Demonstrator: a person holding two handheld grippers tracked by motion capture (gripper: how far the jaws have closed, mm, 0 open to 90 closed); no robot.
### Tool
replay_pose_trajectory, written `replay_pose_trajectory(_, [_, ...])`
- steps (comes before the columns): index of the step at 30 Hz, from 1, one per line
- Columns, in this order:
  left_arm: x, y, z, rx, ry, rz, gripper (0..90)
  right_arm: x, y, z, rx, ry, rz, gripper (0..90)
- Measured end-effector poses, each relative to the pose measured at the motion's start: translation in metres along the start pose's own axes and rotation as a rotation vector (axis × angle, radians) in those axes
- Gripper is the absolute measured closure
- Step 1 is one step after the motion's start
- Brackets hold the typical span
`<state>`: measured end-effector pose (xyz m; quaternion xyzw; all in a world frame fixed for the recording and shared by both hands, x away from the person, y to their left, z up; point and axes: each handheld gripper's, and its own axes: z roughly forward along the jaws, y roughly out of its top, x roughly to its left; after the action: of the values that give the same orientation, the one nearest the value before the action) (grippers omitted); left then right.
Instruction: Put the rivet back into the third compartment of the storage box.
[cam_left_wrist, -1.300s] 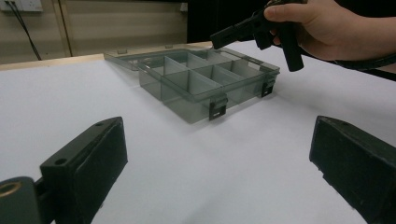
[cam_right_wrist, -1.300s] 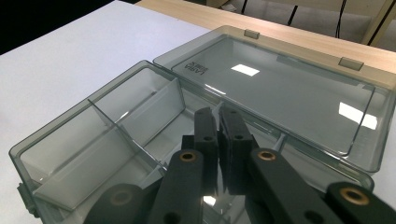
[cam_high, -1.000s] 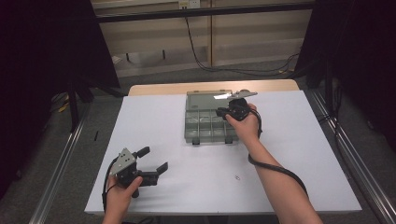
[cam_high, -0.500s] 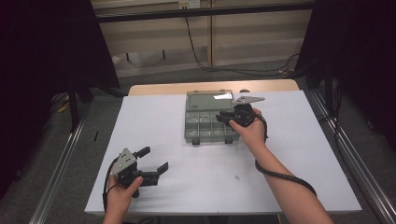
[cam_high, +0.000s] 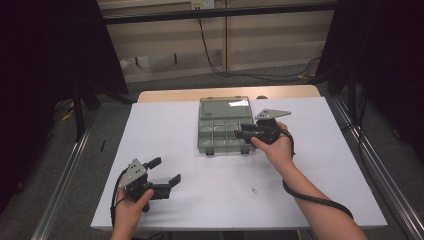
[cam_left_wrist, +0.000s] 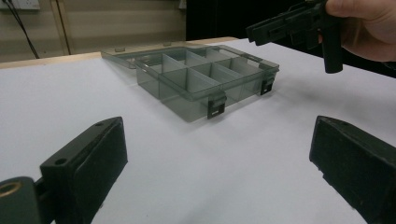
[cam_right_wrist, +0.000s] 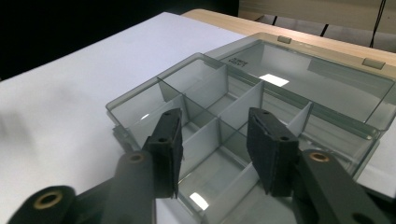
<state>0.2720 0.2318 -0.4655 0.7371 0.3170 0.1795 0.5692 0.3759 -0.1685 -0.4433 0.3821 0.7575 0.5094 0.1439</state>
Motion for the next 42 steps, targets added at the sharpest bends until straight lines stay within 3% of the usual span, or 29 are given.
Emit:
replay_pose_trajectory(2, [0.000, 0.000, 0.001, -0.007, -0.013, -0.002, 4.1, 0.001, -0.002, -0.003, -0.010, 0.022, 0.004, 51.7])
replay_pose_trajectory(4, [0.000, 0.000, 0.000, 0.004, 0.005, -0.001, 4.1, 0.002, -0.003, -0.007, -0.009, 0.021, -0.008, 49.8])
replay_pose_trajectory(5, [0.000, 0.000, 0.001, -0.006, -0.010, -0.003, 4.1, 0.002, -0.004, -0.008, -0.009, 0.029, -0.007, 49.2])
replay_pose_trajectory(6, [0.000, 0.000, 0.000, 0.003, 0.006, -0.002, 4.1, 0.003, -0.005, -0.010, -0.008, 0.032, -0.006, 48.4])
replay_pose_trajectory(13, [-0.001, 0.000, 0.000, 0.005, 0.006, 0.000, 4.1, 0.007, -0.010, -0.018, 0.006, 0.039, -0.028, 42.3])
replay_pose_trajectory(20, [-0.001, 0.000, 0.001, 0.005, 0.005, -0.003, 4.1, 0.012, -0.016, -0.023, 0.006, 0.064, -0.035, 28.0])
replay_pose_trajectory(42, [-0.002, 0.000, 0.002, 0.009, 0.004, 0.002, 4.1, 0.021, -0.039, -0.046, 0.028, 0.103, -0.057, 14.5])
